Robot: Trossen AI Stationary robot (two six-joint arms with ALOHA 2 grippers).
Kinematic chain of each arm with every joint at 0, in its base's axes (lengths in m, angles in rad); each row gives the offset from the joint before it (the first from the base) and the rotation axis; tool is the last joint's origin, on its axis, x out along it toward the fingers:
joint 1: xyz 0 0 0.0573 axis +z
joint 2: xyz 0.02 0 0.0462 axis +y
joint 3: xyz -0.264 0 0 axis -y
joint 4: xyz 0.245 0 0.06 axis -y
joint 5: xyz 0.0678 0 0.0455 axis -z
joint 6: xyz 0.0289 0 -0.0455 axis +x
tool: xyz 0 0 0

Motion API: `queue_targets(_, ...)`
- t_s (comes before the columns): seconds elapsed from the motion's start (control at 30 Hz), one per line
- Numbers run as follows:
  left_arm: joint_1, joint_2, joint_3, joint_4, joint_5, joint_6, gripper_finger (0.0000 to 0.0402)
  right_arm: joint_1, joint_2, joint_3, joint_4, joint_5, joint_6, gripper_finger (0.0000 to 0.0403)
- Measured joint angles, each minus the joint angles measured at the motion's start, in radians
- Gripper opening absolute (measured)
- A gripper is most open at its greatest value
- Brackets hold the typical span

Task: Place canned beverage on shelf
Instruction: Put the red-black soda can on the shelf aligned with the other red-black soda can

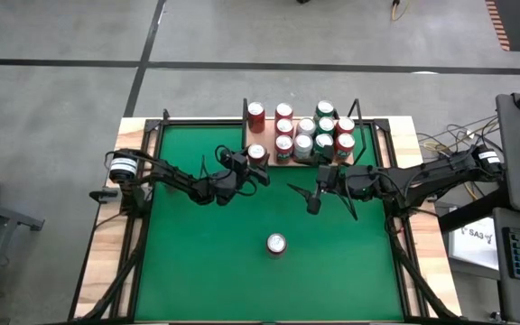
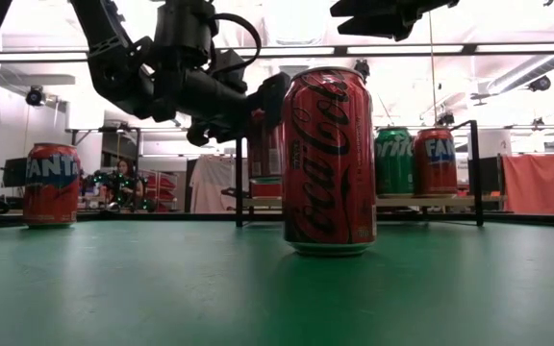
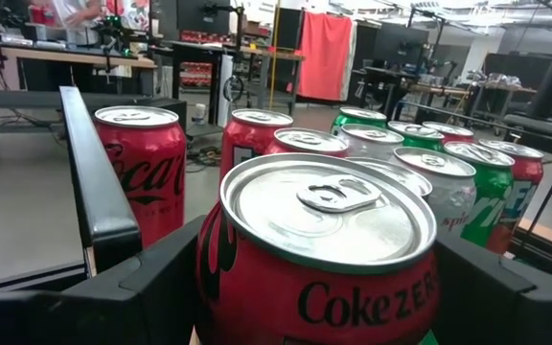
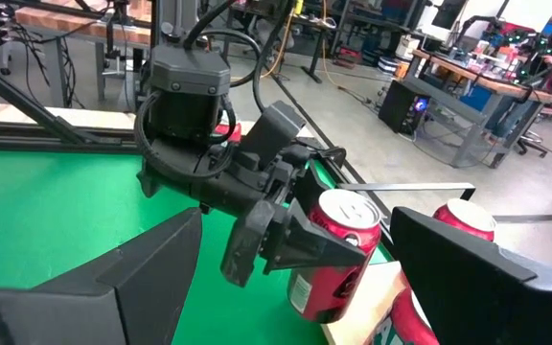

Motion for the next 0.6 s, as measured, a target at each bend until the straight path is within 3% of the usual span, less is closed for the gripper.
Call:
queue_targets(0.37, -0.018, -0.002, 0.0, 0.008, 0.001, -0.013, 0.0292, 0.0, 0.0, 0.0, 0.0, 0.0, 0.015, 0.0329)
queue_targets(0.6, -0.067, -0.045, 0.0, 0.036, -0.016, 0.109, 0.0292, -0.009, 0.001, 0.0, 0.065, 0.0, 0.008, 0.0329)
